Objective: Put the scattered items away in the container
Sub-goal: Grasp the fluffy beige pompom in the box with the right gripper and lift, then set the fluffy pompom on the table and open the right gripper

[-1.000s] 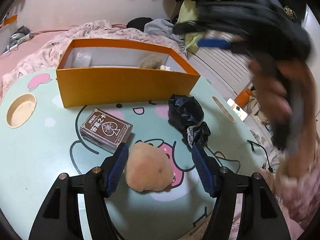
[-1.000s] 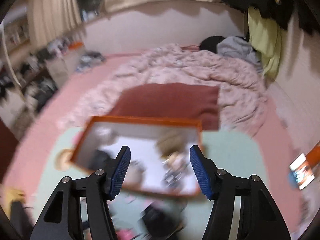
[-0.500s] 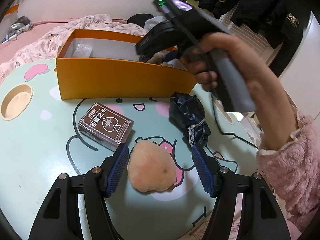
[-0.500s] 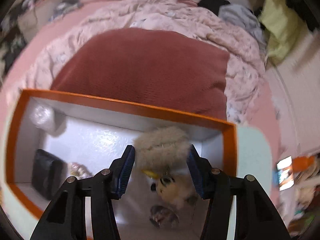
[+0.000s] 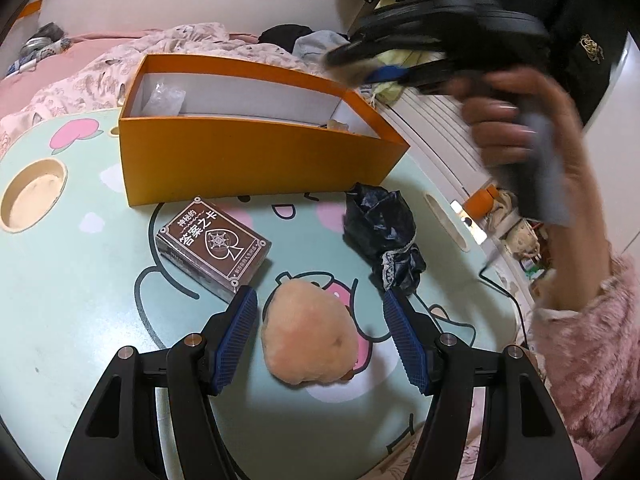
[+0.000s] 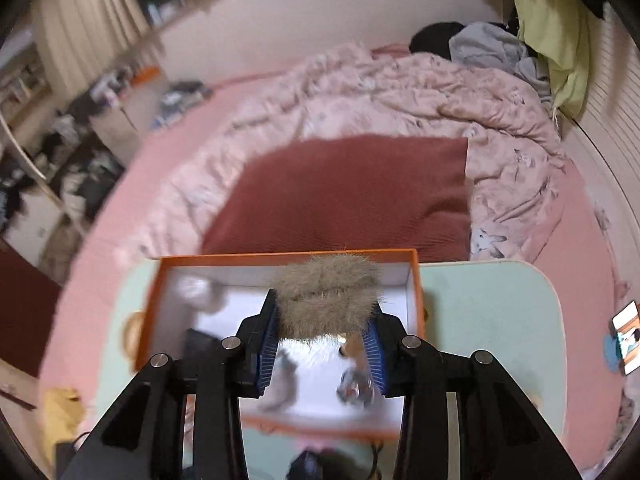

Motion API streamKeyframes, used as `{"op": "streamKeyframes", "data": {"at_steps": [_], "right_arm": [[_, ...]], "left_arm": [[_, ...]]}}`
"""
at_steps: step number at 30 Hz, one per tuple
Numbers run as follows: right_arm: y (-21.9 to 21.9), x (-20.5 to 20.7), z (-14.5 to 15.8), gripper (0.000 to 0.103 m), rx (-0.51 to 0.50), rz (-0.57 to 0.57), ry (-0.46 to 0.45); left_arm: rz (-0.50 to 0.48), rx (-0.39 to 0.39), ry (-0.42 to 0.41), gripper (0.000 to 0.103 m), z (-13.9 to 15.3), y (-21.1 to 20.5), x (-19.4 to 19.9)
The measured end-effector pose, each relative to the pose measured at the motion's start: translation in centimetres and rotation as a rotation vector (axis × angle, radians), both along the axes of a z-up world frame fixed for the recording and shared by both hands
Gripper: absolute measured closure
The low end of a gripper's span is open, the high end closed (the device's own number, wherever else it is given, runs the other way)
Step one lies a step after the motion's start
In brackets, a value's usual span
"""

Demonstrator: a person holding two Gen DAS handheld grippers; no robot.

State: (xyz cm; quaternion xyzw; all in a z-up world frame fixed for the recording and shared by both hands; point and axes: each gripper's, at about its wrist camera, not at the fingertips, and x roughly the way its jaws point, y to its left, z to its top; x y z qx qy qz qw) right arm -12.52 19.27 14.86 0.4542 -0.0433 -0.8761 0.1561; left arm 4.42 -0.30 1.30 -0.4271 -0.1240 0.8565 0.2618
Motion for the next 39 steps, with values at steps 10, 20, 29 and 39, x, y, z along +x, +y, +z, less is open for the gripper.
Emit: {"op": "streamKeyframes", "data": {"at_steps": [10,20,29,39], "right_arm": [[3.4,9.9,-4.5,0.066,0.054,-0.093,-0.013],[1.4,11.7,-9.9,0.064,0.054,-0.066,-0.030],[0.6,13.8,-9.0,0.039,-0.036,-0.089,0.092],[1.3,14.8,-8.8,0.033,-0.014,-0.186,0.140]], "left_arm": [[0.003,-0.009,0.005,0.037,0.2,0.1,0.1],[0.015,-0.024,0.007,0.037,0.3,0.1,0.1],[0.040,-0.008,0.036,0.037,0.8,-0.6,0.4],[0.017,0.042,0.088,0.037,4.7,-1.3,-1.3]]}}
